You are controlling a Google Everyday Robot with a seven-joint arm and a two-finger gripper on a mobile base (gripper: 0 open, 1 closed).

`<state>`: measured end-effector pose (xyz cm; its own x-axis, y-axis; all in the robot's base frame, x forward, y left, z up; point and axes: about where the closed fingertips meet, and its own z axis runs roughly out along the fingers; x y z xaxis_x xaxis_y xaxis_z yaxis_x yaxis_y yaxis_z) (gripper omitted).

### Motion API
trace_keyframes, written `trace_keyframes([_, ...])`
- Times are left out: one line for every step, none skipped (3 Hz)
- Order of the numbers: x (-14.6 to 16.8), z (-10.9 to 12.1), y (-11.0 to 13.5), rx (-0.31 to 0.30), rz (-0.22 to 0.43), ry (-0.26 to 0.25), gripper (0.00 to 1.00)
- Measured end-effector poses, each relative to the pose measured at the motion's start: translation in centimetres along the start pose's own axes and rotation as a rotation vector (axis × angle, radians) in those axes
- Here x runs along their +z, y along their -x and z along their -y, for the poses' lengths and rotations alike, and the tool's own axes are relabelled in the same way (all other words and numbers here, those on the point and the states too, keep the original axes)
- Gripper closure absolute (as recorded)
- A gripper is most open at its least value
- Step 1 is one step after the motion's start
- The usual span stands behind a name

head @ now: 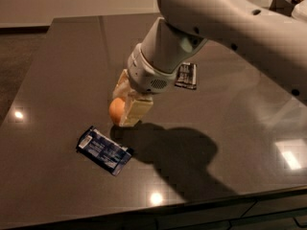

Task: Move orange near rxbar blueberry

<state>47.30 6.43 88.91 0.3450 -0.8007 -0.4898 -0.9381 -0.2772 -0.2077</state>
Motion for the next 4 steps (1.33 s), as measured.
trace_keyframes([0.9,0.0,-0.4,-0.002,-0.011,0.018,1.0])
trace_keyframes([1.6,0.1,-1.0,0.008,-0.021,0.024,0.75])
trace_keyframes([1.8,0.2,-1.4,0.019,-0.011,0.032,0.43])
trace_keyframes([1.8,0.1,-1.5,0.021,0.0,0.042,0.21])
